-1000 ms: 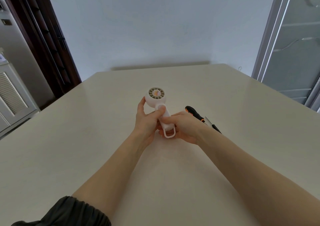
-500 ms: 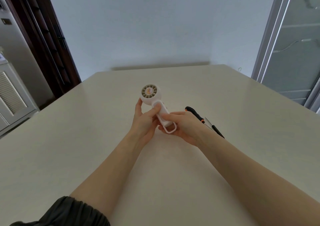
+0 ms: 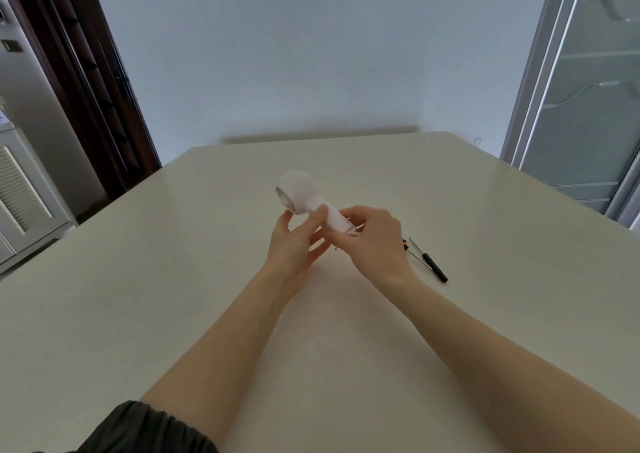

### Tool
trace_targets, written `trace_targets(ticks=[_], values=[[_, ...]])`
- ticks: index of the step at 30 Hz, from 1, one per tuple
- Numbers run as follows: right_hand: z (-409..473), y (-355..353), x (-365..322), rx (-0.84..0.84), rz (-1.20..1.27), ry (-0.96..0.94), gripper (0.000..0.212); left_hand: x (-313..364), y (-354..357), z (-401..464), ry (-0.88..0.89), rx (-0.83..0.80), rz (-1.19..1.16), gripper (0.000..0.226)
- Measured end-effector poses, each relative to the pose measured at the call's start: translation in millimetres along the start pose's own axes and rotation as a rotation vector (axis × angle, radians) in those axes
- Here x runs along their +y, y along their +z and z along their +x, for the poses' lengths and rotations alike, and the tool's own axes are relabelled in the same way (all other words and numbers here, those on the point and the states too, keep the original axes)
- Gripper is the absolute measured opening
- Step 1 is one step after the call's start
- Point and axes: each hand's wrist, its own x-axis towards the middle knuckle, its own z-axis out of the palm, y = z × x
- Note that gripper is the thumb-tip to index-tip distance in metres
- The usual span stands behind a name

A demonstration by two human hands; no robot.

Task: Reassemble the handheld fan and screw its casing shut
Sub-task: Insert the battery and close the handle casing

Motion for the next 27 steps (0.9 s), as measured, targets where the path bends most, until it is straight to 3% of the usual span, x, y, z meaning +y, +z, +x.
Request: trace_targets(ticks=[6,10,14,20,27], values=[[-1.8,8.2,2.7,0.044,-0.180,-0.220,0.016,0.2,-1.2,-0.6,-0.022,-0.084,-0.035,0.037],[-1.2,3.8,4.4,-0.026,-0.087,-0.173,0.026,1.1,-4.4,2.0,-0.082,-0.044,-0.078,0.026],[-2.8,2.3,3.3,-0.109,0.063,-0.032,0.034,0.5,-6.8,5.2,-0.103,0.016,-0.113,0.039],[0.4,1.5,4.8,-0.113,0.279,0.194,0.023,1.7,-11.2,8.2,-0.055,-0.011,-0.179,0.067],[2.9,2.3,3.5,-0.155,0.433,0.354,0.025,0.8,-11.2,6.2,-0.012,-0.045,-0.074,0.073]])
